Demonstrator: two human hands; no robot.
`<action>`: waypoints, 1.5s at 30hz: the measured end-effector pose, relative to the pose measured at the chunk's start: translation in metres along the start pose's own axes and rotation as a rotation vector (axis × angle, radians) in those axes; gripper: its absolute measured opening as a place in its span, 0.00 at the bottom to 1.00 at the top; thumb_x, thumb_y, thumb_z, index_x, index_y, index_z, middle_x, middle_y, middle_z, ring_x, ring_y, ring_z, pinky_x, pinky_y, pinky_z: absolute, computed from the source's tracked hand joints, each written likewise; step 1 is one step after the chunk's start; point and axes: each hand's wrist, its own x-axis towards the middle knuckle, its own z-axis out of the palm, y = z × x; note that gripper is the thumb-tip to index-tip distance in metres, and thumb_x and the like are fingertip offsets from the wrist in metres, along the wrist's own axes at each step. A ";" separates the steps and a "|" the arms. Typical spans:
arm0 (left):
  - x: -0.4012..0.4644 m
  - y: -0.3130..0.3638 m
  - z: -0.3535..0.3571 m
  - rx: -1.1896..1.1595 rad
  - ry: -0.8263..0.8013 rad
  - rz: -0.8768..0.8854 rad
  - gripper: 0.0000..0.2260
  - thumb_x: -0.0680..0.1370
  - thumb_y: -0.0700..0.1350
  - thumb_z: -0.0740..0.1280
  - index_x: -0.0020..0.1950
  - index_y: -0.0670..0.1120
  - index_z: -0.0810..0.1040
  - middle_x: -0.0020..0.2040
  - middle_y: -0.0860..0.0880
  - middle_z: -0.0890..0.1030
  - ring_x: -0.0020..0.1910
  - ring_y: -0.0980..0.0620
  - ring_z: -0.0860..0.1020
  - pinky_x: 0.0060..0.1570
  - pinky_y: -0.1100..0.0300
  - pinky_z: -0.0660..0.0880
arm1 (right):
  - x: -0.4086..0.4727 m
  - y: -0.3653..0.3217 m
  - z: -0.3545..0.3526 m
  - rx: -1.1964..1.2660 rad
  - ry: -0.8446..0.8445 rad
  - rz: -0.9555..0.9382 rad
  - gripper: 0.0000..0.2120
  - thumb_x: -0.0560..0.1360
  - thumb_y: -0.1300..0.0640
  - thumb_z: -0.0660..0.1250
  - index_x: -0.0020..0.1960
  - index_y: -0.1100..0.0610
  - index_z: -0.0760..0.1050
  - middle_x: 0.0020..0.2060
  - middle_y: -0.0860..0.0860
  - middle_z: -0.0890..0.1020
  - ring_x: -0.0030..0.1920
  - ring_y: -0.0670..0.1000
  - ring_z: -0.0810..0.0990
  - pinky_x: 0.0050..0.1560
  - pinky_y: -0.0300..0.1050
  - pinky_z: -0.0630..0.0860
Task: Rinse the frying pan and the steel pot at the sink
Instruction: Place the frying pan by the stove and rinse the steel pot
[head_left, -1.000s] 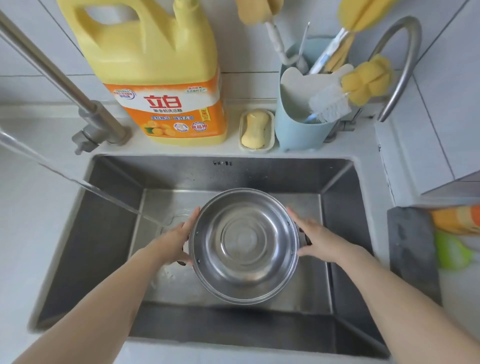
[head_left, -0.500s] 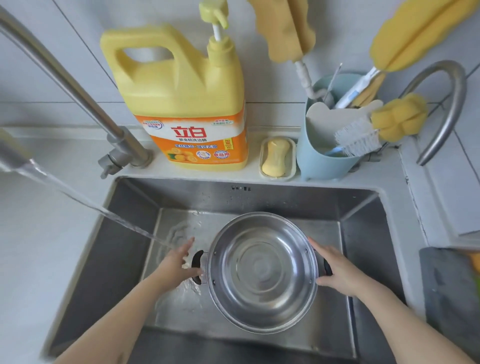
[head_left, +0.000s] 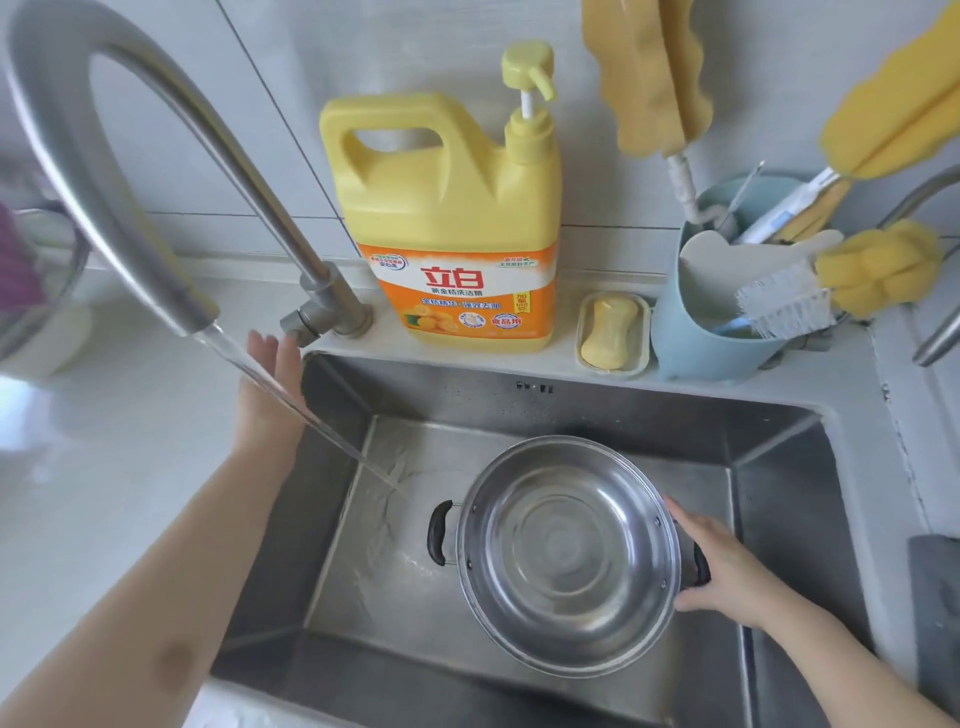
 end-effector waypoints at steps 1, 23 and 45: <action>0.002 0.004 0.005 -0.027 0.022 -0.010 0.12 0.75 0.58 0.58 0.47 0.50 0.70 0.45 0.52 0.73 0.46 0.54 0.73 0.56 0.53 0.68 | 0.000 0.000 0.000 0.002 -0.001 0.007 0.57 0.64 0.57 0.80 0.71 0.32 0.39 0.64 0.46 0.61 0.63 0.43 0.63 0.62 0.34 0.60; -0.104 -0.127 0.061 0.915 -0.920 0.036 0.53 0.71 0.54 0.76 0.80 0.55 0.38 0.80 0.52 0.40 0.79 0.47 0.43 0.76 0.48 0.54 | 0.001 0.003 0.010 0.005 0.051 -0.002 0.58 0.62 0.56 0.81 0.66 0.26 0.39 0.64 0.46 0.63 0.64 0.43 0.63 0.66 0.39 0.61; -0.079 -0.112 0.038 0.941 -1.125 0.105 0.61 0.64 0.49 0.82 0.80 0.56 0.38 0.72 0.51 0.56 0.66 0.48 0.68 0.67 0.59 0.66 | -0.018 -0.019 0.005 0.115 -0.026 -0.005 0.57 0.63 0.56 0.81 0.74 0.30 0.45 0.66 0.45 0.64 0.45 0.37 0.70 0.55 0.34 0.71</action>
